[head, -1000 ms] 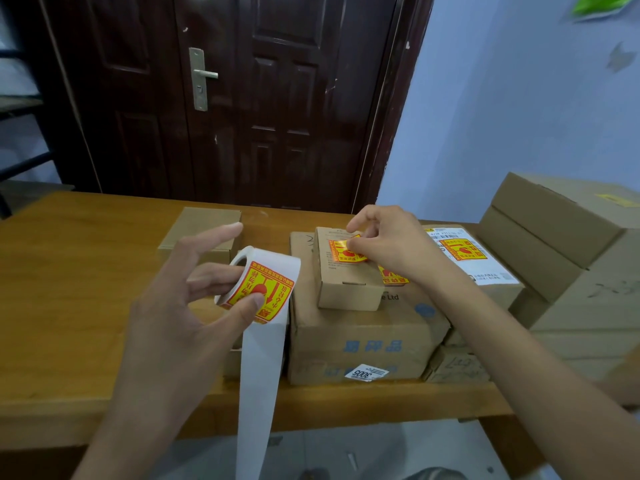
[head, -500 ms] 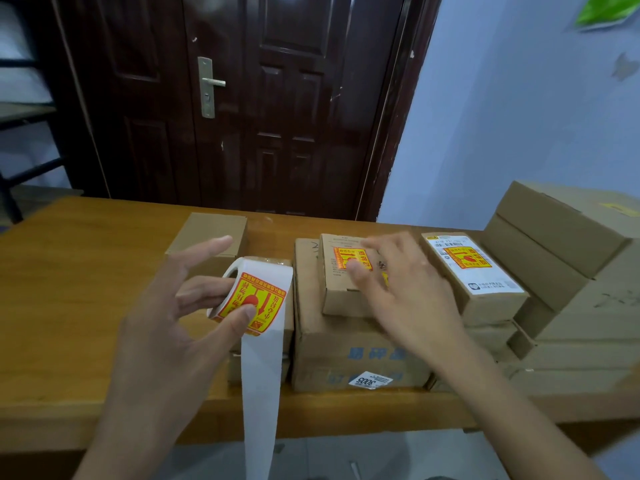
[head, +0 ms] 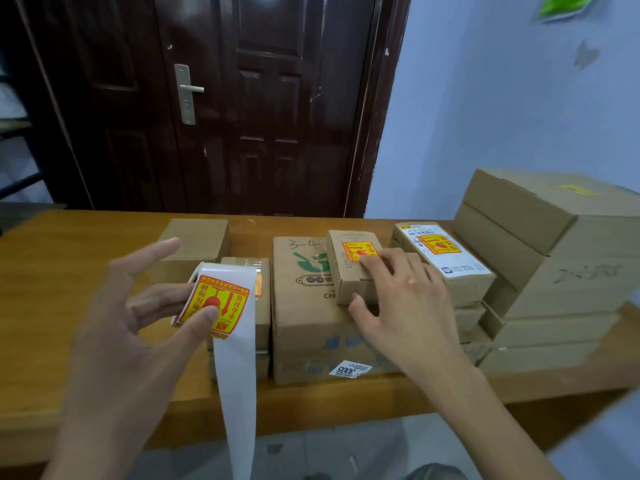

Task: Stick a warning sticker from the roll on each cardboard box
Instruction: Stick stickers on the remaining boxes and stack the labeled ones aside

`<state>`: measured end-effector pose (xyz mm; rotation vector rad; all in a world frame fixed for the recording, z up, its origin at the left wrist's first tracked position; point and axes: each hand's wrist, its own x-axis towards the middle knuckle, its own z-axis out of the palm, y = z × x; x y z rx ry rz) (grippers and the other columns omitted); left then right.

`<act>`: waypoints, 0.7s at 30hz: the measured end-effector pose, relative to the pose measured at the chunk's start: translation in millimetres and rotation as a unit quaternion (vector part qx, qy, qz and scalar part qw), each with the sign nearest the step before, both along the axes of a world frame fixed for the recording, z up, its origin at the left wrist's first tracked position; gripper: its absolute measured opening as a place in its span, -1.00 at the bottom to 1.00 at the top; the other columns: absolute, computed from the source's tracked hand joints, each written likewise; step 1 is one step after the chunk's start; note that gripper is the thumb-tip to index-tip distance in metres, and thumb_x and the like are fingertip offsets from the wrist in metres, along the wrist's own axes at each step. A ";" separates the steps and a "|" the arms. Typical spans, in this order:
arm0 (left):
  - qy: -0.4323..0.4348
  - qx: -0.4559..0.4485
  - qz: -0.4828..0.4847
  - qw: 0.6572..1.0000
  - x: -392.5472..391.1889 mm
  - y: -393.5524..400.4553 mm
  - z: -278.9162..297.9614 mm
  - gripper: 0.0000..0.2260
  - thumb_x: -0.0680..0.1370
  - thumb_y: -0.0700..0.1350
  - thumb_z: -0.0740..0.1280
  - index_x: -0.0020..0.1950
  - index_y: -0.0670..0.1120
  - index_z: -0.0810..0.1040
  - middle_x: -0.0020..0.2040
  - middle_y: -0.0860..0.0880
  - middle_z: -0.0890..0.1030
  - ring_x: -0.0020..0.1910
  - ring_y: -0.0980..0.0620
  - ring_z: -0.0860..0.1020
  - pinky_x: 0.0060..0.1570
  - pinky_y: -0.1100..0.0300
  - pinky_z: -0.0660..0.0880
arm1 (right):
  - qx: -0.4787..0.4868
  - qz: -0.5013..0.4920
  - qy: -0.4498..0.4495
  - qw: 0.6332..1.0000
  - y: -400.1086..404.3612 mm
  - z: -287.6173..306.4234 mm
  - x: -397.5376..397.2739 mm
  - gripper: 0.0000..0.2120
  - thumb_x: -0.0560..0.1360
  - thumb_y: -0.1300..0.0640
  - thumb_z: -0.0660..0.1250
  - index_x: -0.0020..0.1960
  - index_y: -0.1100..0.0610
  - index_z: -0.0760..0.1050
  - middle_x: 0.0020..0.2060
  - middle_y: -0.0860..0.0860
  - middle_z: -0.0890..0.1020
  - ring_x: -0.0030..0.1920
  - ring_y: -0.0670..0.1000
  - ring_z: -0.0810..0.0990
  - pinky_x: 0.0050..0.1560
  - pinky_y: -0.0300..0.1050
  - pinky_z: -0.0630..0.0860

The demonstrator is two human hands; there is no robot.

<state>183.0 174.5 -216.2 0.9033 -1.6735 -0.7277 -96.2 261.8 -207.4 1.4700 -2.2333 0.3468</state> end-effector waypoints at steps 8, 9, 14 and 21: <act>0.004 0.017 -0.003 1.000 2.5 2.3 5.0 -0.25 0.35 0.01 0.57 0.48 0.32 0.37 0.03 0.17 0.73 0.07 0.13 0.71 0.09 -0.04 0.66 | -0.013 0.030 0.010 0.999 5.2 -0.4 -1.1 -0.56 0.50 -0.01 0.30 0.36 0.01 0.56 0.33 0.07 0.60 0.34 0.11 0.54 0.37 0.10 0.42; 0.000 0.021 -0.006 1.000 5.4 1.9 5.3 -0.26 0.36 -0.01 0.57 0.48 0.30 0.37 0.01 0.19 0.73 0.05 0.17 0.71 0.06 0.05 0.67 | -0.014 0.032 0.012 0.999 4.9 -0.2 0.8 -0.56 0.50 0.01 0.29 0.36 0.01 0.57 0.32 0.06 0.60 0.33 0.11 0.54 0.38 0.10 0.41; -0.049 0.063 -0.088 0.993 14.5 -2.6 23.1 0.18 0.07 0.05 0.79 0.57 -0.23 0.34 0.00 -0.30 0.74 -0.35 0.38 0.64 -0.27 0.48 0.56 | -0.051 0.076 0.053 0.994 -11.8 22.1 28.7 -0.65 0.48 0.12 0.36 0.26 0.04 0.61 0.20 0.05 0.63 0.22 0.13 0.59 0.32 0.10 0.44; 0.044 0.018 0.108 0.993 82.8 -7.0 20.0 -0.32 0.33 0.02 0.56 0.36 0.41 0.40 -0.05 0.14 0.75 0.08 0.17 0.69 0.07 0.23 0.56 | 0.175 0.171 0.007 0.970 -143.1 66.6 124.3 -0.57 0.66 -0.07 0.18 0.49 0.01 0.40 0.30 0.07 0.54 0.26 0.16 0.54 0.20 0.12 0.47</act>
